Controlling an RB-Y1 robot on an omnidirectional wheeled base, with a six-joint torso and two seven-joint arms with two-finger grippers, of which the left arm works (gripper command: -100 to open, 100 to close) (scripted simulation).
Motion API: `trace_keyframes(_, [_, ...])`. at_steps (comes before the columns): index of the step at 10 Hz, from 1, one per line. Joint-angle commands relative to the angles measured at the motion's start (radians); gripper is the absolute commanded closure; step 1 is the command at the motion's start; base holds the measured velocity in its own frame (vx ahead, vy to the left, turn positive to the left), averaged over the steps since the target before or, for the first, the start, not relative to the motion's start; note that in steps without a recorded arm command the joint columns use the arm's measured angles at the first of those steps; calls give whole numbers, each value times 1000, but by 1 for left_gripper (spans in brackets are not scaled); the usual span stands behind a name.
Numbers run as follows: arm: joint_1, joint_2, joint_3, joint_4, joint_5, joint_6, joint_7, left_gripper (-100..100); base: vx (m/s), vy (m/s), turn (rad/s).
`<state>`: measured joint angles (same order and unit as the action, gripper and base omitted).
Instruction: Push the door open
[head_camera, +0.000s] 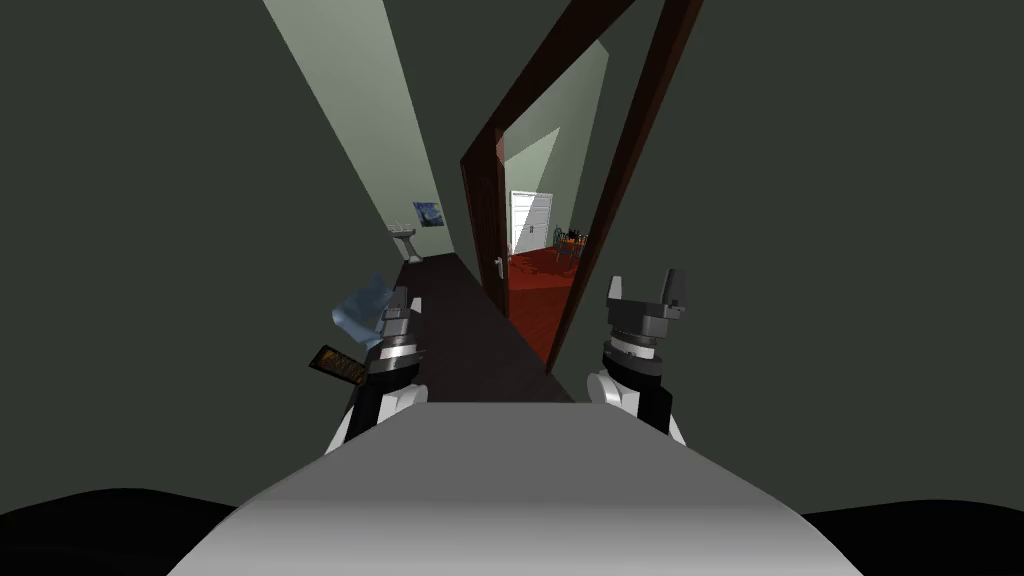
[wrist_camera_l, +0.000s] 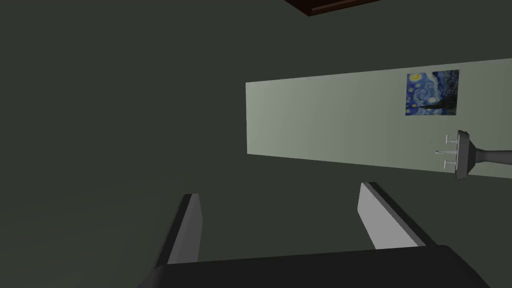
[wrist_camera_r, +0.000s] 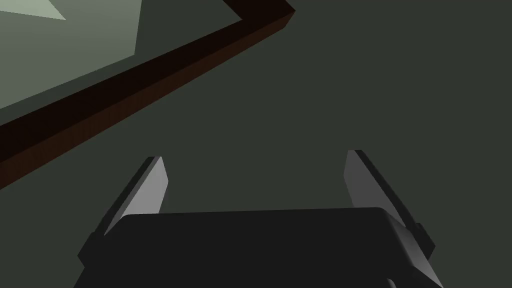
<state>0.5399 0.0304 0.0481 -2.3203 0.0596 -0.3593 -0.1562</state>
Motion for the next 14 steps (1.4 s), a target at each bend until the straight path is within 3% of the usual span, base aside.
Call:
trace_keyframes(1, [-18,9,3,29,4,-1,-3,-100,89,33,-147])
trace_keyframes(8, [-107,40,15,177,24,-3,-16,-100,144,138,-171])
trace_keyframes(14, [-177,56,25,292,40,-5,-26,-100,104,127,-156])
